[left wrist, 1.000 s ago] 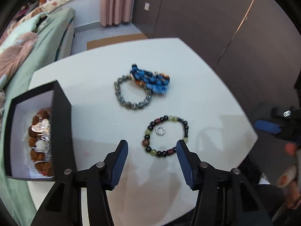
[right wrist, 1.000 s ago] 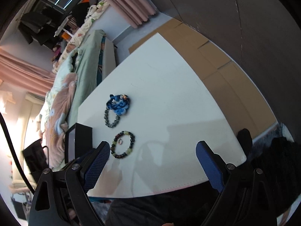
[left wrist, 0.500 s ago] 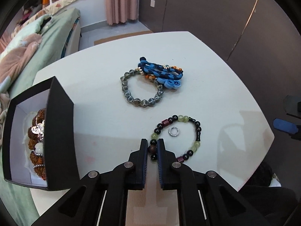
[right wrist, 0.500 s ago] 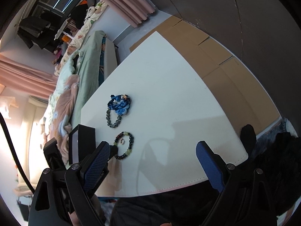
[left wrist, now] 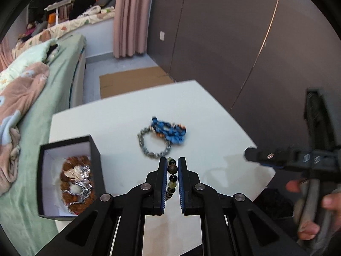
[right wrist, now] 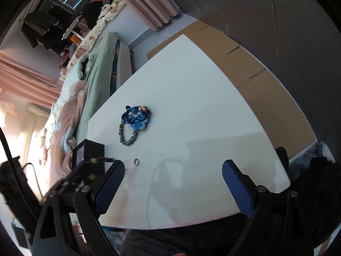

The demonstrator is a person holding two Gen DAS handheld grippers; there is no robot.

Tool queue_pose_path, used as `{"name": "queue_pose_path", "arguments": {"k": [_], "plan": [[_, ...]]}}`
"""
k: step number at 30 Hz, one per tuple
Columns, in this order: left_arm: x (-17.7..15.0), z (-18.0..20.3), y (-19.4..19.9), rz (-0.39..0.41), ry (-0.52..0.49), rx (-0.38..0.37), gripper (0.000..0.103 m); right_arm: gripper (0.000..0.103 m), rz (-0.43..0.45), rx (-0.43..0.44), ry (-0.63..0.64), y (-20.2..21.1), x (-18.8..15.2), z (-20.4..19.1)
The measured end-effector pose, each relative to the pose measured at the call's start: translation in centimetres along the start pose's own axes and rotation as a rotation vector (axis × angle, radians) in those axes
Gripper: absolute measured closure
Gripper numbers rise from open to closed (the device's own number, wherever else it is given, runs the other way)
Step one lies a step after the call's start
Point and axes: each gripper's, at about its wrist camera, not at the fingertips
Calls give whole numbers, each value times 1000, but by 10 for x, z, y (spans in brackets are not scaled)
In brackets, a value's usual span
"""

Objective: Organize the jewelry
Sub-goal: 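Carry the bead bracelet into the box with left while right grasps the silver ring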

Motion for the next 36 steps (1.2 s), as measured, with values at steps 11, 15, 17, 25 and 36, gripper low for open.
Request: {"name": "queue_pose_path", "arguments": {"k": [11,15,17,25,36], "plan": [[-2,-43,28,48,76,-17,93,25,-8,-42,100,-28,-8,-38],[0,-55,39,70,84,-18,93,30,-24,-82,117,-42,-11,-47],[0,-61,45,82,93,-19,93,30,-21,-85,123,-44,-12,-50],[-8,-92,65,111,142,6,93,36,-54,-142,192,-71,-24,-76],[-19,-117,69,101,185,17,93,51,-34,-339,358,-96,-41,-110]]}}
Point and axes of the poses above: each gripper's, at about its wrist camera, not at the fingertips, and y roughly against the way its jaws point, z to its right, x to its top, and after that the axes turned 5 degrees about -y, right-handed
